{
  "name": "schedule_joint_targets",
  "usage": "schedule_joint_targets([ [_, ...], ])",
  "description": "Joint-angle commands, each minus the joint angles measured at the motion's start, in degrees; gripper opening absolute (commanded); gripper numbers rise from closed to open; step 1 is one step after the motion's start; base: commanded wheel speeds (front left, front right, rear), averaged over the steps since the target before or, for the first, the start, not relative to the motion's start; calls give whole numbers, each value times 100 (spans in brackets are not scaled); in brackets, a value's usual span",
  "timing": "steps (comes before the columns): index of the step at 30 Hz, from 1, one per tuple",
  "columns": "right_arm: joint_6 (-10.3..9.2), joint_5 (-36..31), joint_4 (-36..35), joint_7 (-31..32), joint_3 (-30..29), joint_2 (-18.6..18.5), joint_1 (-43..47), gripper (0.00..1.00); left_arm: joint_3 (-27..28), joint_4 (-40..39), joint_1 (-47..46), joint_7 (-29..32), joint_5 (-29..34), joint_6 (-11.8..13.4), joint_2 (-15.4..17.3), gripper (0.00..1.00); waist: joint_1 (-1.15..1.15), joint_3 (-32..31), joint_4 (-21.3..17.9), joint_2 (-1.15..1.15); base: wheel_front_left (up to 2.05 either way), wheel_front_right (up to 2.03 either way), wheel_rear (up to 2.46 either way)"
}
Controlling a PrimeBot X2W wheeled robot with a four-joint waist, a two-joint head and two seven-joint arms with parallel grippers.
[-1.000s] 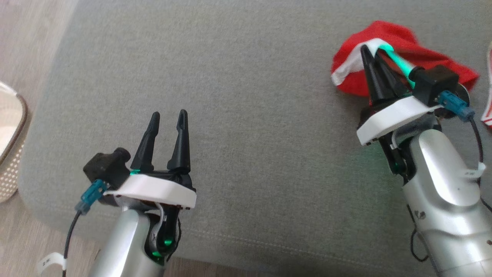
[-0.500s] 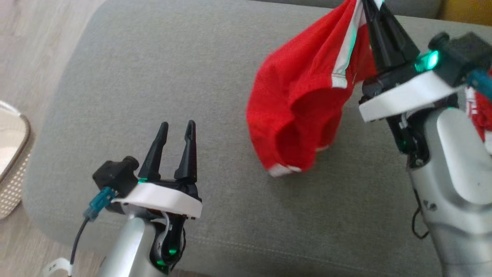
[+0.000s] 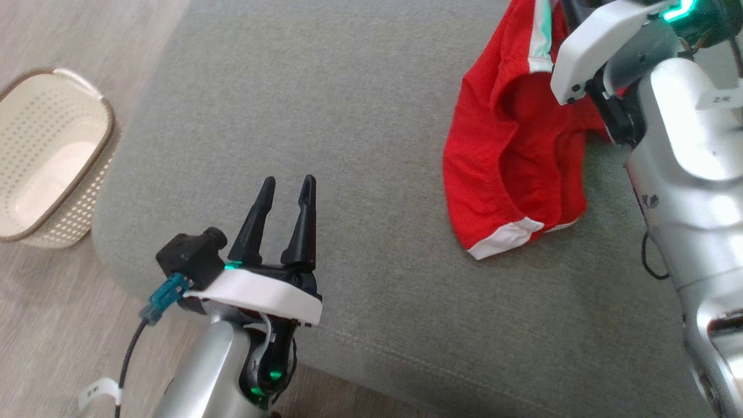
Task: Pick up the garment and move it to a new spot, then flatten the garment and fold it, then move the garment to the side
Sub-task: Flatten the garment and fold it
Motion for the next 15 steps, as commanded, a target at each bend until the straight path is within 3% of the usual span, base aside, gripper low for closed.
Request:
schedule_joint_targets([
  [1,37,-71,-11,-116,89,138,-217,100,157,-233,-212,-30,-26,30,42,100,0,80,109,0,0,0,0],
  [8,37,-222,1245,-733,329,277,-632,100,182,-262,-268,-30,-4,93,42,100,0,-17,-72,0,0,0,0],
  [15,37,209,1455,-1434,583,320,-308,100,315,-254,-300,-30,187,49,42,100,0,-335,-779,0,0,0,0],
])
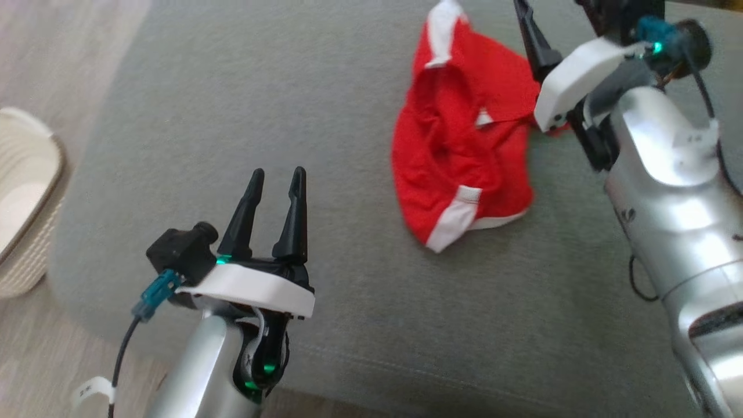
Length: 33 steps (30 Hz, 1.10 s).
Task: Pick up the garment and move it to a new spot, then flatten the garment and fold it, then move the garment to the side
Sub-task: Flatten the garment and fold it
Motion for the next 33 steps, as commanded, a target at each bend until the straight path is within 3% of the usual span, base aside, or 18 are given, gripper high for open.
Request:
schedule_joint_targets([
  [1,37,99,-203,-130,50,122,104,100,189,-188,-248,-30,76,-38,42,100,0,-199,-360,0,0,0,0],
  [6,37,572,-709,-477,-48,-38,800,100,253,-47,-297,-30,254,-120,42,100,0,-369,-1028,0,0,0,0],
  [11,37,729,-1450,-634,-599,-206,1667,100,156,297,-386,-30,396,-245,42,100,0,-384,-1485,0,0,0,0],
  [16,37,853,-2315,-685,-1492,91,2833,100,106,625,-454,-30,491,-335,42,100,0,-335,-1867,0,0,0,0],
  [20,37,758,-2953,-684,-1933,312,3517,100,122,822,-466,-30,601,-409,42,100,0,-321,-2121,0,0,0,0],
  [26,37,434,-3530,-466,-2112,439,3862,100,7,1237,-624,-30,1035,-569,78,100,0,-338,-2362,0,0,0,0],
  [33,37,364,-3964,-250,-2284,579,4154,100,-401,1874,-1087,27,1649,-700,455,100,0,-327,-2512,0,0,0,0],
])
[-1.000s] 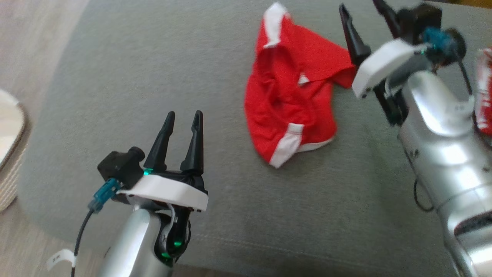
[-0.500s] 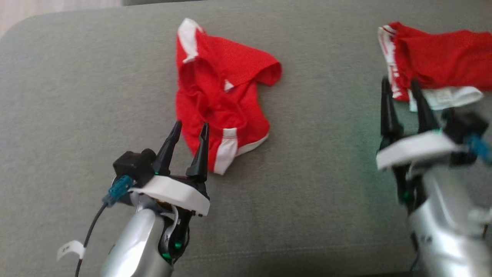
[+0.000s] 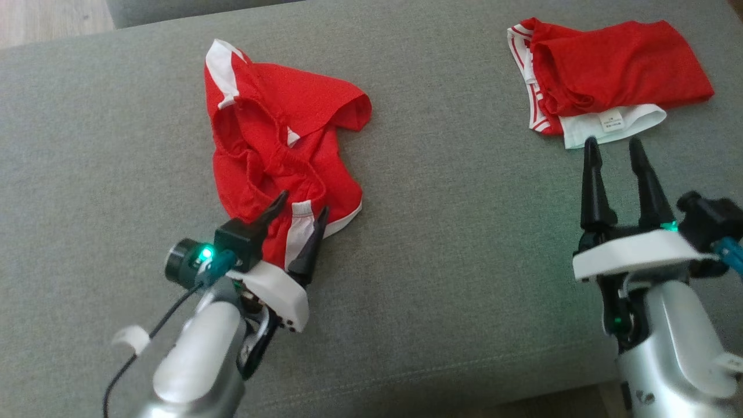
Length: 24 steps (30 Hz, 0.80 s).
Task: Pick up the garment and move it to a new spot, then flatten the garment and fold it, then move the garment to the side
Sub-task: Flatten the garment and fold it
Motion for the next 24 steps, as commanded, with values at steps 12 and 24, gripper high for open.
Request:
schedule_joint_targets([
  [12,37,77,-271,33,123,109,57,100,-490,146,-845,714,230,-206,649,100,0,96,-39,0,0,0,0],
  [24,37,187,-70,-41,197,111,-6,100,-768,126,-1017,653,-68,-212,750,0,0,108,47,0,0,0,0],
])
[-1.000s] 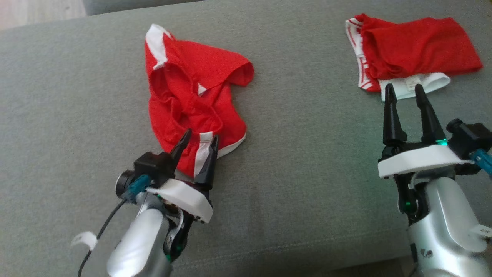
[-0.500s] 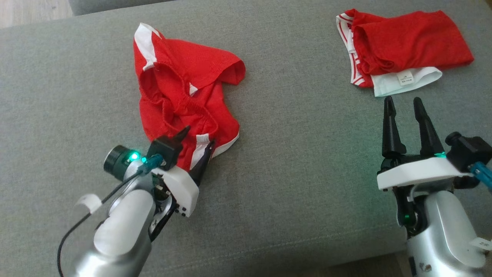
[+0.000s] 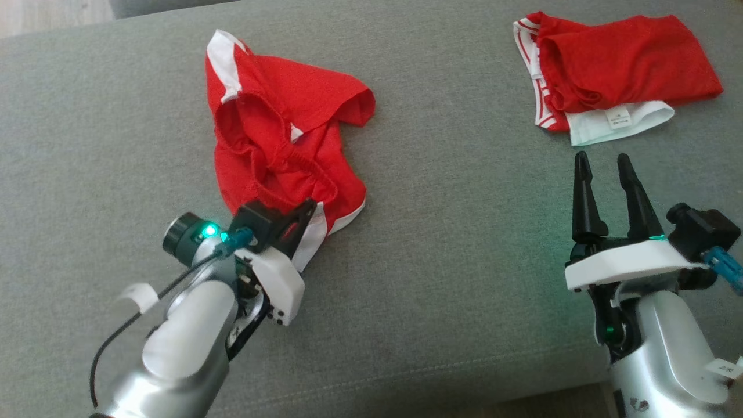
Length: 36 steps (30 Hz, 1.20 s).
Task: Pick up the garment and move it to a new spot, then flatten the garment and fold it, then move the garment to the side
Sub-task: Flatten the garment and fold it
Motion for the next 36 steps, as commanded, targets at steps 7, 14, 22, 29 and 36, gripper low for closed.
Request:
schedule_joint_targets([
  [7,37,3,-125,-59,183,25,-206,100,379,-214,-448,-315,-144,148,183,0,0,-32,121,0,0,0,0],
  [14,37,26,-122,-107,212,25,-162,100,1039,-485,-249,-639,-811,353,18,0,0,-152,235,0,0,0,0],
  [22,37,-46,-229,-165,125,26,87,100,2184,-1483,798,-771,-1428,591,-280,0,0,-406,610,0,0,0,0],
  [29,37,-88,-321,-133,2,26,382,100,2875,-2261,1938,-774,-1231,381,-722,0,0,-560,914,0,0,0,0],
  [36,37,-122,-381,-43,72,26,463,100,2897,-2303,2142,-774,-977,212,-871,100,0,-618,946,0,0,0,0],
])
